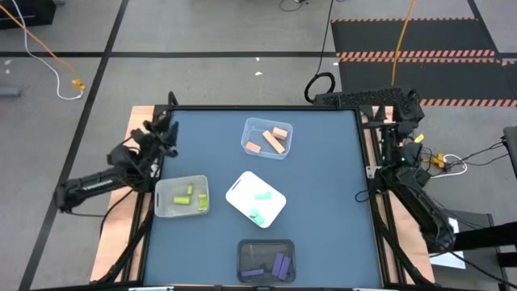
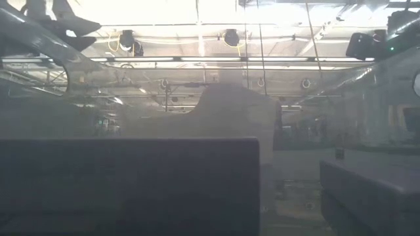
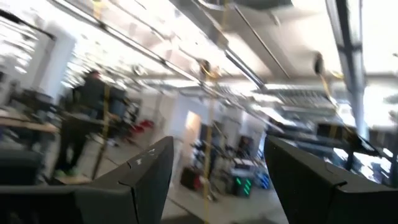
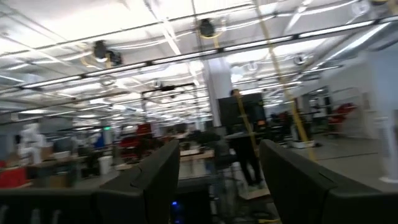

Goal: Sort & place blocks by color
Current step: Return to Home Position

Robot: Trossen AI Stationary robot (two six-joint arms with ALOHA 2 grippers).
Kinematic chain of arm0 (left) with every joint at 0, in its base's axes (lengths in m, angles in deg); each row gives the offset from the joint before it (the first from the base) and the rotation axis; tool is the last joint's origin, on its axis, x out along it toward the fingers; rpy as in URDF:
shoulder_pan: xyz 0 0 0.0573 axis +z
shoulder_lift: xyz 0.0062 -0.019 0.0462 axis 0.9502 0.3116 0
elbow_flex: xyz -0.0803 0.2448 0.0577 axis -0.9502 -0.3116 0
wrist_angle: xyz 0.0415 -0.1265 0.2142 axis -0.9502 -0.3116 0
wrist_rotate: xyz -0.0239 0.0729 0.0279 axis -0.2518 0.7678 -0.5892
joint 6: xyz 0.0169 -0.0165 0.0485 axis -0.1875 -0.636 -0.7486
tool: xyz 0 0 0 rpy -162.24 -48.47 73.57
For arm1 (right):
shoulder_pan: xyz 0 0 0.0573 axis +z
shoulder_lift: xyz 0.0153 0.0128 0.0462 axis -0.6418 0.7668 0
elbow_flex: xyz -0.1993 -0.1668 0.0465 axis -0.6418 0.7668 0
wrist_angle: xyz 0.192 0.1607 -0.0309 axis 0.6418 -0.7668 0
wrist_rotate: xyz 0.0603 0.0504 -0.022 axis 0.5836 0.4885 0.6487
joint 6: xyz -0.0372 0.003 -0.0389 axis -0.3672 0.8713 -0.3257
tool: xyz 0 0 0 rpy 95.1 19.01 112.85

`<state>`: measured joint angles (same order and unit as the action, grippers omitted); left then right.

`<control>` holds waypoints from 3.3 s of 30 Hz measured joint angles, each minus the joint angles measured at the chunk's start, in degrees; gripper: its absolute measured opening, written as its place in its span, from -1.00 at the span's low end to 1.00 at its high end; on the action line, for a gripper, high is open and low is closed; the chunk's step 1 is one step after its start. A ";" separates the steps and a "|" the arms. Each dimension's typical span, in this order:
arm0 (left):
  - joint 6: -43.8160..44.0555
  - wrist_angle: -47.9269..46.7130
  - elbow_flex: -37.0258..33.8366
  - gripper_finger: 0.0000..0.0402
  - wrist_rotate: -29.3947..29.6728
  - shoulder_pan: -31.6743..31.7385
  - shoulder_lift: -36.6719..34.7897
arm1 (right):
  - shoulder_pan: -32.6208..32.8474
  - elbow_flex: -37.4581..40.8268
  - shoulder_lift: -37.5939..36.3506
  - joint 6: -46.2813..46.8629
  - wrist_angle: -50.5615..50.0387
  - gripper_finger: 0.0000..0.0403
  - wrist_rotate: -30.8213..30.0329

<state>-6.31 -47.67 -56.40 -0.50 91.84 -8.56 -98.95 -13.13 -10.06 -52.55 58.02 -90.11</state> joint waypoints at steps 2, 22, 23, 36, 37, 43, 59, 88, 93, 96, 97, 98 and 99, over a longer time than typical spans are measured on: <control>0.00 -0.03 0.00 0.25 -0.01 2.55 -2.11 | -2.89 0.00 0.00 0.00 0.00 0.05 0.00; 0.00 1.58 0.00 0.25 0.00 10.31 -3.74 | -11.61 0.00 0.07 0.00 -0.27 0.05 0.00; 0.00 1.58 0.00 0.25 0.00 10.31 -3.72 | -11.61 0.00 0.07 0.00 -0.37 0.05 0.00; 0.00 1.56 0.00 0.25 -0.01 10.31 -3.70 | -11.61 0.00 0.09 0.00 -0.42 0.05 0.00; 0.00 1.56 -0.01 0.25 0.00 10.31 -3.70 | -11.61 0.00 0.09 0.00 -0.42 0.05 0.00; 0.00 1.54 -0.01 0.25 -0.01 10.31 -3.70 | -11.61 0.00 0.09 0.00 -0.42 0.05 0.00; 0.00 1.52 0.00 0.25 -0.02 10.31 -3.70 | -11.61 0.00 0.09 0.00 -0.42 0.05 0.00; 0.00 1.54 0.00 0.25 -0.03 10.31 -3.70 | -11.61 -0.02 0.11 0.00 -0.42 0.05 0.00; 0.02 1.54 -0.01 0.25 -0.02 10.31 -3.70 | -11.61 -0.01 0.11 0.00 -0.42 0.05 0.00; 0.02 1.54 0.00 0.25 -0.04 10.31 -3.70 | -11.61 0.00 0.11 0.00 -0.42 0.05 0.00; 0.00 1.54 0.00 0.25 -0.04 10.31 -3.70 | -11.61 0.00 0.11 0.00 -0.42 0.05 0.00; 0.00 1.54 0.00 0.25 -0.04 10.31 -3.70 | -11.61 0.00 0.11 0.00 -0.42 0.05 0.00; 0.02 1.54 0.00 0.25 -0.04 10.30 -3.70 | -11.61 -0.02 0.11 0.00 -0.42 0.05 0.00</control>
<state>-6.29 -46.13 -56.40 -0.55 102.13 -12.26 -110.56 -13.15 -9.95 -52.55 57.61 -90.11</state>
